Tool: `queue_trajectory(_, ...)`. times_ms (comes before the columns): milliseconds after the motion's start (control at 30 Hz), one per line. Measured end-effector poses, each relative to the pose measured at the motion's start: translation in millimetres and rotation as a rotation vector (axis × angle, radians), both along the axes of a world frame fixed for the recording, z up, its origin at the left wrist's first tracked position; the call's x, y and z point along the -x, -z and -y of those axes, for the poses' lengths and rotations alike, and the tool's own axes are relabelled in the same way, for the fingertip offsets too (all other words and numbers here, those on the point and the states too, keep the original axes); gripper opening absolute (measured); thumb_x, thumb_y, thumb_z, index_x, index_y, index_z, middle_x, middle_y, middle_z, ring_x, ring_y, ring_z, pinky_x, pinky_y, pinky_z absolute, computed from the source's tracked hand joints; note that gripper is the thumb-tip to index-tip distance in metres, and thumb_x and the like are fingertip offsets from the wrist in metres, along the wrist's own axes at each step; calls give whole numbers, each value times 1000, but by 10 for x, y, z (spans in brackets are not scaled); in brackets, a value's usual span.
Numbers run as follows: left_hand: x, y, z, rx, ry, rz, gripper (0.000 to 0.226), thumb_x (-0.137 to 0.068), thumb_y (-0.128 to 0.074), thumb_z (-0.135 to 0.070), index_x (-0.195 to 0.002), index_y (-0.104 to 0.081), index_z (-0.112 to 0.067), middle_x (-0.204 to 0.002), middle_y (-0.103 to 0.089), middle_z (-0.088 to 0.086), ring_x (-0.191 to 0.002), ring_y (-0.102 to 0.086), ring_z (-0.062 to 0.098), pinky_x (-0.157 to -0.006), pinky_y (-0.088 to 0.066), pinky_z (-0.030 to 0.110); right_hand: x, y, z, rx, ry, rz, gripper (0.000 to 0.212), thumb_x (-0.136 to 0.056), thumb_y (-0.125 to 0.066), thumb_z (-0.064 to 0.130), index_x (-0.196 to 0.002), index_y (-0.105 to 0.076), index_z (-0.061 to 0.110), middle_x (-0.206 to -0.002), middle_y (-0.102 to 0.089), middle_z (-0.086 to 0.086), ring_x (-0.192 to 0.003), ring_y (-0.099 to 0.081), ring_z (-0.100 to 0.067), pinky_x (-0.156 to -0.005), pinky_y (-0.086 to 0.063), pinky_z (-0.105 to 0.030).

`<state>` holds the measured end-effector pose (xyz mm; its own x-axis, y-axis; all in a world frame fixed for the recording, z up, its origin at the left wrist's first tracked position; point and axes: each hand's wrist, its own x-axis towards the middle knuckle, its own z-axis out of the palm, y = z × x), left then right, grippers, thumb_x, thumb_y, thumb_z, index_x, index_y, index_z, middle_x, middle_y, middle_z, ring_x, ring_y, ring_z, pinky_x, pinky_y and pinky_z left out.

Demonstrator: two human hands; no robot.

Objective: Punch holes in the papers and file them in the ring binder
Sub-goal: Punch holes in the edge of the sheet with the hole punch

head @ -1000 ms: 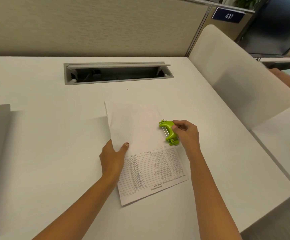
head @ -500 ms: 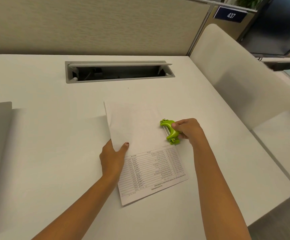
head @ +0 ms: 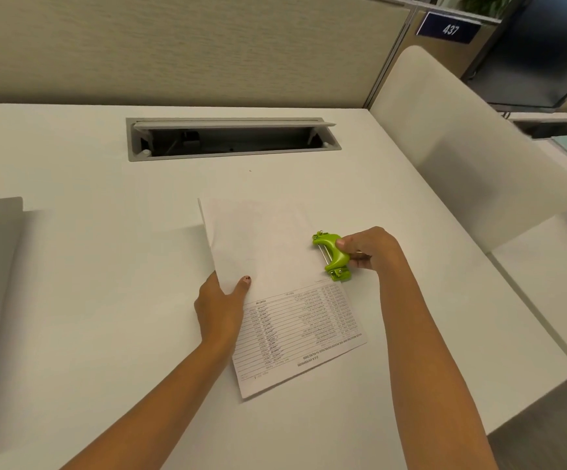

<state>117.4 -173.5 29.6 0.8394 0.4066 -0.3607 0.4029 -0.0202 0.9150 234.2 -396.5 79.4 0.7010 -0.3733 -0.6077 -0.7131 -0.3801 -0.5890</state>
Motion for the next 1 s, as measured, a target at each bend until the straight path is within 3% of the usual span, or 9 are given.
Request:
queue_trajectory(100, -16, -13, 3, 16, -5, -3, 22, -89, -64, -24, -110, -62, -18, -98, -64, -3, -88, -59, 19, -77, -43, 28, -22, 24, 4, 16, -9, -14, 13, -86, -71, 14, -80, -64, 5, -93, -58, -14, -69, -53, -17, -95, -51, -36)
queue_trajectory(233, -19, -19, -2, 26, 10, -4, 20, -89, -64, -23, -109, -62, -19, -94, -64, -4, -87, -60, 19, -76, -43, 28, -56, 69, 21, 42, -23, -11, 33, -84, -73, 15, -112, -67, -3, -92, -61, -14, -81, -58, -22, -97, -52, -39)
queue_trajectory(333, -21, -21, -4, 27, 15, -11, 22, -89, -63, -24, -110, -62, -18, -96, -64, -4, -88, -60, 19, -77, -44, 28, -73, 72, 30, 57, -51, -49, 35, -88, -68, 18, -117, -63, -2, -87, -57, -11, -85, -55, -21, -99, -50, -35)
queue_trajectory(433, -37, -20, -1, 22, 12, -15, 21, -89, -64, -23, -109, -62, -18, -96, -65, -3, -88, -60, 19, -77, -45, 29, -75, 82, 42, 57, -47, -64, 17, -89, -67, 19, -94, -65, 3, -85, -58, -11, -84, -55, -21, -101, -49, -37)
queue_trajectory(500, -43, -16, 1, 22, 10, -15, 19, -89, -64, -22, -108, -62, -19, -95, -65, -3, -88, -60, 20, -78, -45, 29, -76, 95, 55, 62, -55, -90, 22, -89, -66, 20, -76, -57, 6, -76, -55, -8, -77, -55, -18, -101, -47, -36)
queue_trajectory(567, -45, -16, 3, 20, 9, -18, 21, -89, -64, -22, -109, -62, -18, -95, -65, -2, -89, -60, 20, -79, -46, 30, -82, 107, 76, 25, -34, -92, 23, -89, -66, 19, -72, -55, 9, -73, -53, -7, -67, -51, -15, -96, -48, -33)
queue_trajectory(700, -54, -12, 3, 16, 2, -19, 26, -89, -64, -23, -113, -62, -15, -98, -64, -2, -89, -59, 19, -80, -46, 29, -72, 130, 119, -78, -13, -102, 20, -88, -68, 15, -73, -55, 8, -74, -54, -7, -65, -49, -14, -70, -48, -26)
queue_trajectory(900, -67, -1, 6, 21, 2, -35, 28, -88, -64, -23, -115, -62, -14, -99, -64, -1, -90, -59, 20, -80, -46, 29, -92, 188, 127, -72, 30, -78, 20, -85, -71, 13, -73, -56, 6, -71, -55, -8, -60, -49, -15, -59, -47, -26)
queue_trajectory(1000, -74, 2, 2, 26, 0, -42, 30, -88, -65, -23, -116, -61, -13, -103, -65, 1, -91, -59, 21, -81, -46, 30, -123, 198, 120, -51, -9, -130, 23, -88, -67, 16, -74, -53, 6, -72, -52, -8, -60, -47, -15, -62, -44, -25)
